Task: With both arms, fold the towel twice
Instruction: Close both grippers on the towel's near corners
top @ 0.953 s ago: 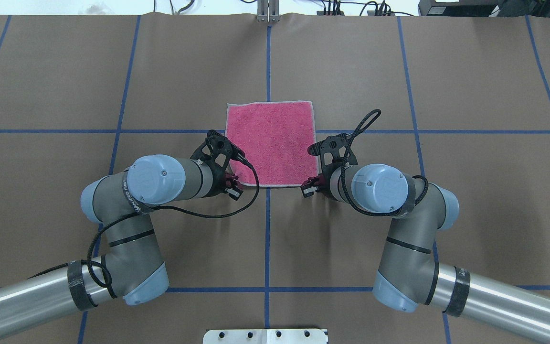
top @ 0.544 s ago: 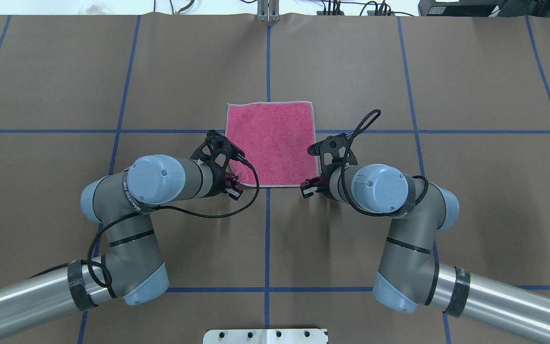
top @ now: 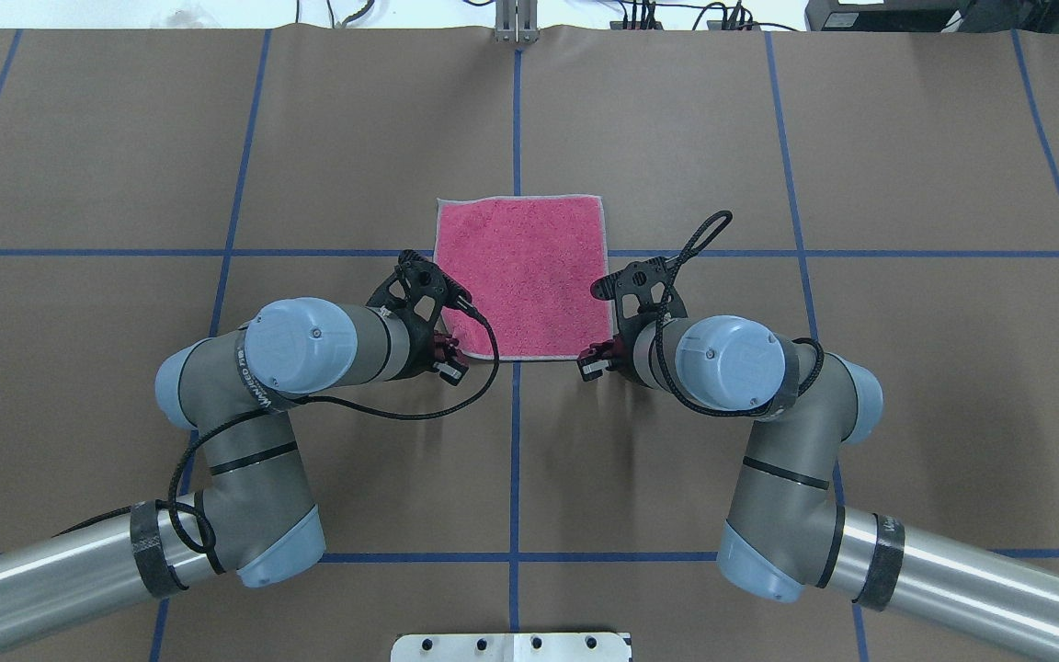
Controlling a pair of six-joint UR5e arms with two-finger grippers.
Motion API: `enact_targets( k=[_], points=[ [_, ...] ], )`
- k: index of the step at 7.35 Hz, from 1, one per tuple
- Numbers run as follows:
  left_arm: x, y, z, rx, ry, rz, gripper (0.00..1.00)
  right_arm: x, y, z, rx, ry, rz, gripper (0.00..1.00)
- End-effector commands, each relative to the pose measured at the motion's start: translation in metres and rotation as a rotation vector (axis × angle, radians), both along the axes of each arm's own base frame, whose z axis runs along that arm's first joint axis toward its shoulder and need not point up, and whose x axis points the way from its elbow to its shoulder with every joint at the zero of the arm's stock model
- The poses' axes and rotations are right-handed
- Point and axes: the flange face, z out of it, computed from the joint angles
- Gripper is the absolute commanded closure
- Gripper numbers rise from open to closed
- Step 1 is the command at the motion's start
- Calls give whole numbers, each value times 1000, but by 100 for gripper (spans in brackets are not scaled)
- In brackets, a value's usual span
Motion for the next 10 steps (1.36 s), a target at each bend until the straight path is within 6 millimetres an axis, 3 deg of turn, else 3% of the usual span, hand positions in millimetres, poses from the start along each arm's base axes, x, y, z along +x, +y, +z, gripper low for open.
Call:
enact_targets(
  k=[1, 4, 6, 10],
  points=[
    [0, 0, 0, -1, 0, 0, 99, 0, 0, -1, 1, -1, 1, 63],
    [0, 0, 0, -1, 0, 0, 99, 0, 0, -1, 0, -1, 0, 66],
    [0, 0, 0, -1, 0, 0, 99, 0, 1, 1, -1, 2, -2, 58],
    [0, 0, 0, -1, 0, 0, 99, -1, 2, 0, -1, 2, -4, 61]
  ],
)
